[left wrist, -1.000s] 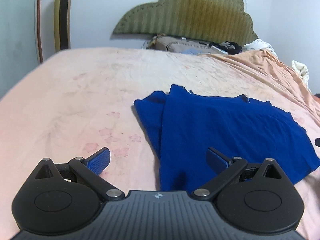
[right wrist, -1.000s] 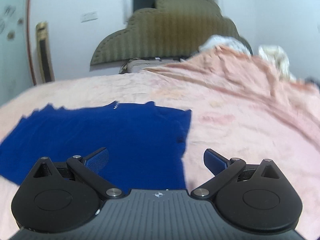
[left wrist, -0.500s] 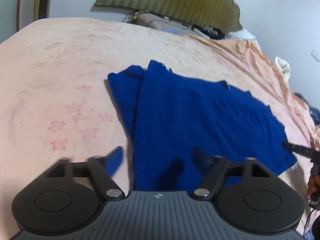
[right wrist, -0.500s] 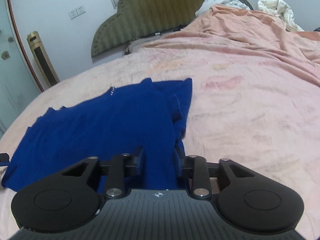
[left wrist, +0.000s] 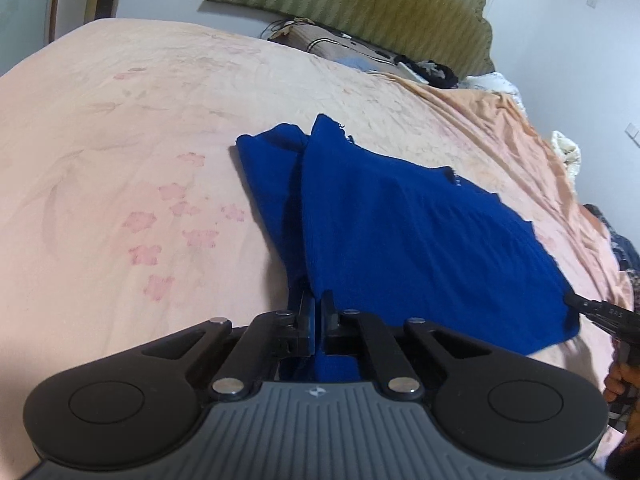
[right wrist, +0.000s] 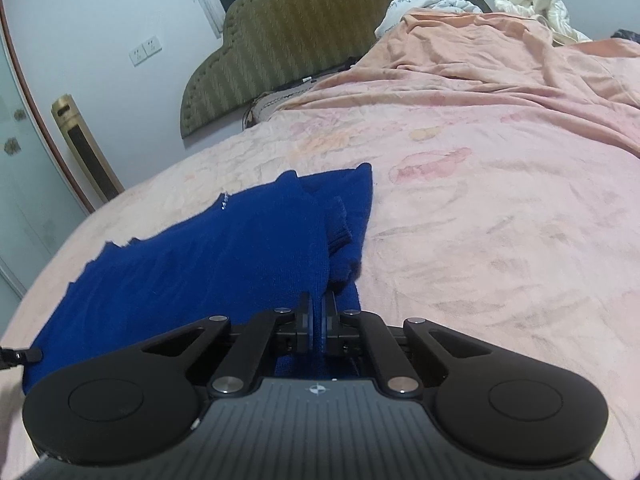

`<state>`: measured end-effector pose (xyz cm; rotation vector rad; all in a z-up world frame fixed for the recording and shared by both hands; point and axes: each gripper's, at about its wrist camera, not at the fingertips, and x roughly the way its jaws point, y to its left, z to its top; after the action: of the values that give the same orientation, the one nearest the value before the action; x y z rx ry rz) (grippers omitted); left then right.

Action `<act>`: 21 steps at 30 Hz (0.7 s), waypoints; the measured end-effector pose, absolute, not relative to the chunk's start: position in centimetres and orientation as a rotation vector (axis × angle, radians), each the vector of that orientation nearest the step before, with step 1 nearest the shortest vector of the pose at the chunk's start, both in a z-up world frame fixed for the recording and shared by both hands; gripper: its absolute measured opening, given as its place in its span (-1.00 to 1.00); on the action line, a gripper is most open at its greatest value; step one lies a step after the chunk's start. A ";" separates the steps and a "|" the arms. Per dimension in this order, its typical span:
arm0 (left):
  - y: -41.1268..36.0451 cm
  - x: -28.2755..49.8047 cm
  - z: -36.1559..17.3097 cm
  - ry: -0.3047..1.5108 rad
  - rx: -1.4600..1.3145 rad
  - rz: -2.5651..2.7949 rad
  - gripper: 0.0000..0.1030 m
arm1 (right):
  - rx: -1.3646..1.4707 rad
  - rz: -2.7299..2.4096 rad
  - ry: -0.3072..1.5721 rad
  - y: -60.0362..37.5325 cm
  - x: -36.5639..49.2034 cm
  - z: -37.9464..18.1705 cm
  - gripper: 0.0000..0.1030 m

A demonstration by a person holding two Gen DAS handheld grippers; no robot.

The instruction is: Fold small clothes

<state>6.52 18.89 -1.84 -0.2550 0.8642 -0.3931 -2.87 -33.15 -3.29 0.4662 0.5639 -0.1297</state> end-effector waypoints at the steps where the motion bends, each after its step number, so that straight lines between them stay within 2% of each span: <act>1: 19.1 6.3 -1.8 0.868 -0.262 -0.399 -0.96 | 0.476 -0.126 0.563 -33.3 -3.2 -3.2 -0.89; 11: 20.6 6.0 -3.0 0.893 -0.318 -0.400 -0.95 | 0.514 -0.138 0.589 -34.2 -4.4 -3.6 -0.89; 14: 21.0 5.7 -2.9 0.875 -0.355 -0.429 -0.92 | 0.523 -0.134 0.602 -34.3 -4.0 -4.0 -0.62; 16: 21.0 5.5 -2.8 0.872 -0.343 -0.433 -0.89 | 0.532 -0.105 0.600 -34.3 -4.2 -4.1 -0.12; 20: 20.8 5.3 -3.6 0.898 -0.352 -0.461 -0.88 | 0.491 -0.072 0.619 -33.6 -4.6 -4.2 -0.14; 21: 20.7 5.2 -3.7 0.904 -0.354 -0.470 -0.88 | 0.476 -0.070 0.626 -33.4 -4.6 -4.2 -0.24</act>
<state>5.22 20.68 -3.75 -0.3538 0.9039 -0.4699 -4.57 -33.36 -4.18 0.4757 0.6260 -0.0697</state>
